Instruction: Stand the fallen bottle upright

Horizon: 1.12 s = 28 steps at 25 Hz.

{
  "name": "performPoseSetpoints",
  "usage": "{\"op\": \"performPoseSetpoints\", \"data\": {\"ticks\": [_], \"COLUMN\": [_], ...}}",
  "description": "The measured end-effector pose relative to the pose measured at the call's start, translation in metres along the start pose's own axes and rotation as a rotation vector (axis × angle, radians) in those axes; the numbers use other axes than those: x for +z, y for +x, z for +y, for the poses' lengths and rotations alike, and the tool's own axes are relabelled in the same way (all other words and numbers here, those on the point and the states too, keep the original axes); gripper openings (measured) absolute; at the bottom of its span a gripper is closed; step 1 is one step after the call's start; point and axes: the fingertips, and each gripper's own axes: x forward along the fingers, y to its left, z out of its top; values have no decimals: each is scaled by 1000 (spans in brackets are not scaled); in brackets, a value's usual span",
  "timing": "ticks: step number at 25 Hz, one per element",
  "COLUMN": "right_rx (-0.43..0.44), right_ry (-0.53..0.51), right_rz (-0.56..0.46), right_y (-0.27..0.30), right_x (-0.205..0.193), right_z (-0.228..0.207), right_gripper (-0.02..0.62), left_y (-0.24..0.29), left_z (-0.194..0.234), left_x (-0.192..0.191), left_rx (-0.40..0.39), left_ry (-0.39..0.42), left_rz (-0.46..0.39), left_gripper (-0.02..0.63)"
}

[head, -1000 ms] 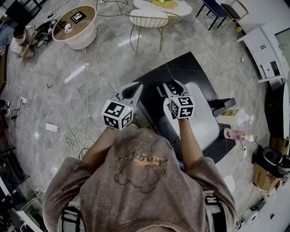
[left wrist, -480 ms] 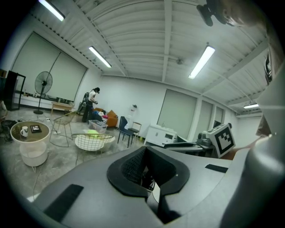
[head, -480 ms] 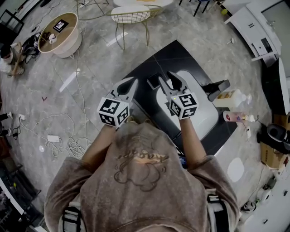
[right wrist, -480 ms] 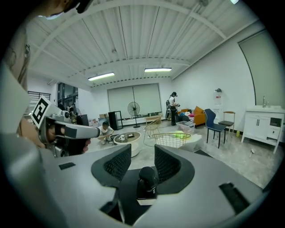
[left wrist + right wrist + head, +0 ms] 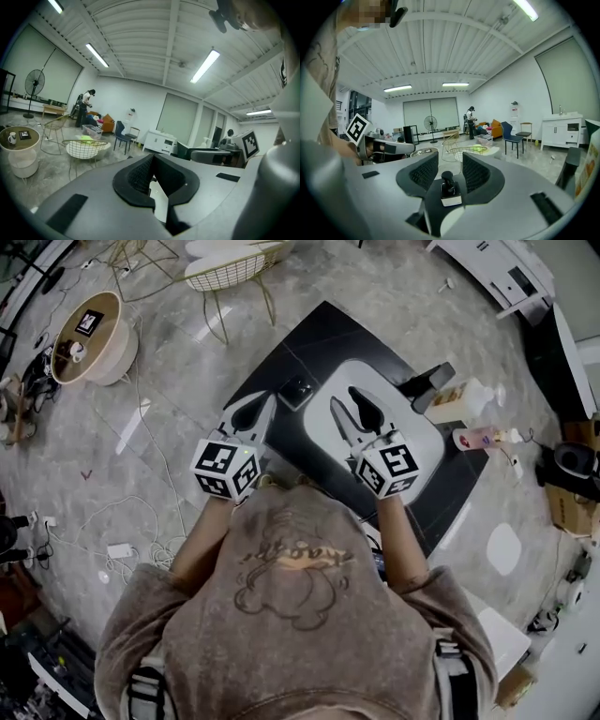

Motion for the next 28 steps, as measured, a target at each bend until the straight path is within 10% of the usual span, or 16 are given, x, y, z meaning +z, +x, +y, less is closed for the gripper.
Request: {"op": "performPoseSetpoints", "data": {"ticks": [28], "right_rx": [-137], "right_ry": [86], "right_rz": [-26], "right_y": [-41], "right_x": [-37], "right_z": [-12], "right_gripper": [2], "left_y": [-15], "left_z": [-2], "left_x": [-17], "left_rx": [35], "left_ry": [52], "left_rz": [-54], "left_gripper": [18]}}
